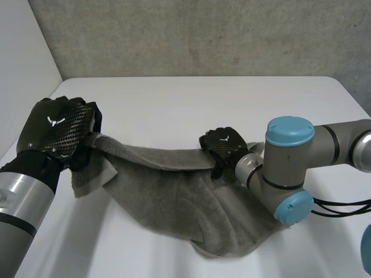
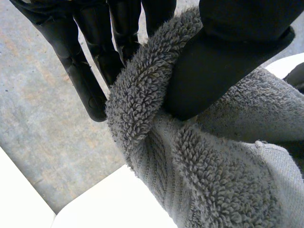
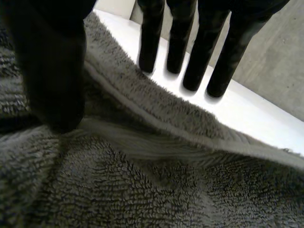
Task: Fold the towel.
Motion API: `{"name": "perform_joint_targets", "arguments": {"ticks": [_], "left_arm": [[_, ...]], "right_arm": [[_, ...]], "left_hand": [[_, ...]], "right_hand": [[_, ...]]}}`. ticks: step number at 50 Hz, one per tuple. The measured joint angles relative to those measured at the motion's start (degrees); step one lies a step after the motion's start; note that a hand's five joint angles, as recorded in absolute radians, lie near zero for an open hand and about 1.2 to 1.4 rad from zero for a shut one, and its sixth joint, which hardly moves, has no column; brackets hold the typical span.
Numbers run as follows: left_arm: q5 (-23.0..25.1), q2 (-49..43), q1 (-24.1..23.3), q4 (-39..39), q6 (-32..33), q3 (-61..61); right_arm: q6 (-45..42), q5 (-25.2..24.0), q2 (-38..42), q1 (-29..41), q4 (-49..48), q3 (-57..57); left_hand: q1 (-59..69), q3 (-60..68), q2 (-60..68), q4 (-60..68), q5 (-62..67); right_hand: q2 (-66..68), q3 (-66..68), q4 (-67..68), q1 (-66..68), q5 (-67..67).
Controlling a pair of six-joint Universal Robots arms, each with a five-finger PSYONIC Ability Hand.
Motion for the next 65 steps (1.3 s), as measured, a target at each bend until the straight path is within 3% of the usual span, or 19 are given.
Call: {"name": "perform_joint_targets", "arguments": {"ticks": [5,7,12,21,30,43,52,59,65], "left_arm": [[0.06,-0.29,0.23,0.33,-0.46,0.66],[0.09,-0.62,0.76,0.94,-0.57,1.18],[0.17,-2.05,2.97,4.42,-0.62,4.01],[0.55,-11.72,6.87,21.06,-3.04,20.57],[0.42,-22.88,7.42,30.75,-6.17,30.65],[2.76,-29.45,9.25,31.79,-6.47,15.00],[8.97,-30.66,10.78,31.74,-5.91,2.63],[10.00,-29.38,12.36,31.25,-5.90,0.35],[9.46,-28.22,14.60,31.02,-6.22,0.29]], "right_arm": [[-0.13,0.12,0.49,-0.17,-0.25,-2.61],[-0.18,0.73,0.23,-0.31,-0.81,-4.65],[-1.10,3.17,-1.81,-0.63,-3.06,-11.02],[-6.75,9.09,-15.41,-3.73,-14.73,-19.72],[-7.89,5.78,-22.98,-4.95,-14.04,-12.15],[-14.99,-0.72,-21.16,-5.76,-4.83,8.12],[-20.76,-0.51,-17.52,-5.91,-4.84,20.58],[-19.69,0.28,-17.05,-6.54,-5.11,23.84],[-15.76,2.52,-16.96,-8.23,-5.46,23.74]], "left_hand": [[0.00,0.00,0.00,0.00,0.00],[0.00,0.00,0.00,0.00,0.01],[0.00,0.00,0.00,0.01,0.00],[0.04,0.13,0.06,0.01,0.01],[0.80,0.13,0.07,0.01,0.78],[0.82,0.14,0.07,0.02,0.78],[0.83,0.14,0.07,0.02,0.78],[0.87,0.14,0.07,0.02,0.78],[1.14,0.14,0.06,0.02,0.79]], "right_hand": [[33.66,32.51,32.80,34.15,32.73],[35.49,35.83,36.11,36.27,35.88],[35.49,35.88,36.12,36.27,35.89],[35.49,35.88,36.12,36.37,35.89],[35.49,35.88,36.29,36.38,35.93],[35.50,36.12,36.29,36.38,36.00],[35.50,36.17,36.29,36.38,36.00],[35.06,35.68,35.83,35.77,35.45],[5.29,5.63,5.92,5.79,4.75]]}}
